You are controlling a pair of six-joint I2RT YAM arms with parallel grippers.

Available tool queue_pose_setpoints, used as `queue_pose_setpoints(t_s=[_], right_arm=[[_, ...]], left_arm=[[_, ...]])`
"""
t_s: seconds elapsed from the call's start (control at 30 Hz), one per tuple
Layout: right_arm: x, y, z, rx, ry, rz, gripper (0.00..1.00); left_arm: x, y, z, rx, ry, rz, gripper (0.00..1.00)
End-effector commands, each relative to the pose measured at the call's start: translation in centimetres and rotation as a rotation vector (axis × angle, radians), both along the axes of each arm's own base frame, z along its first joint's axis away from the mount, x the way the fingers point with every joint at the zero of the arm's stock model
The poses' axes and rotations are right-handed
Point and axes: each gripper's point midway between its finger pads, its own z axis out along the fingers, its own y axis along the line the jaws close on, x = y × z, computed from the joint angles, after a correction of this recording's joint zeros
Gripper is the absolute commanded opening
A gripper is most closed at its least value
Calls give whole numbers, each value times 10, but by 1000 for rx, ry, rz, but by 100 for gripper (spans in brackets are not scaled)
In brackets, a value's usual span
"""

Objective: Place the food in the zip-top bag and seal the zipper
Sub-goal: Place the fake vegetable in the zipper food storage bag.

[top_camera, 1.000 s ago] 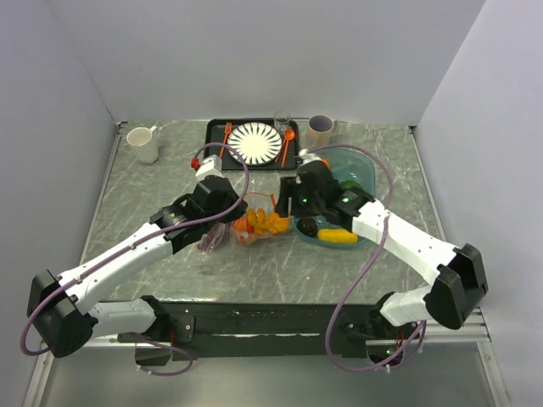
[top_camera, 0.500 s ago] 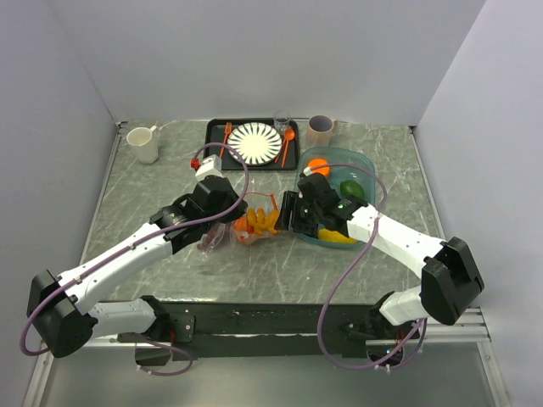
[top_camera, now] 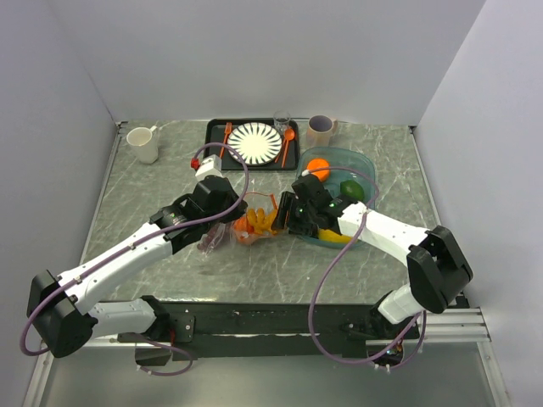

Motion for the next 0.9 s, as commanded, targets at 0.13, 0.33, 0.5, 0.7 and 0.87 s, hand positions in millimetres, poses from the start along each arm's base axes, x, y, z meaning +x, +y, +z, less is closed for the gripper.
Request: queue_pose_setpoints(t_s=[0.13,0.33,0.5,0.7,0.87], right_arm=[[19,5,11,41,-66,-51,66],[21,6,9,41,-68,-50,54],[22,5,9,36,-71,-44,39],[22,6,10,35,-72,-28,35],[19,7,6,37,-46,-22,56]], left_arm=[[5,-3,25,-43,-53,6,1],[5,-3,24,-36,-51,6,1],[5,-3,25,-39,-54,6,1],[6,-5,24,-38,-49,1,1],[5,-4,24,-40,-47,4,1]])
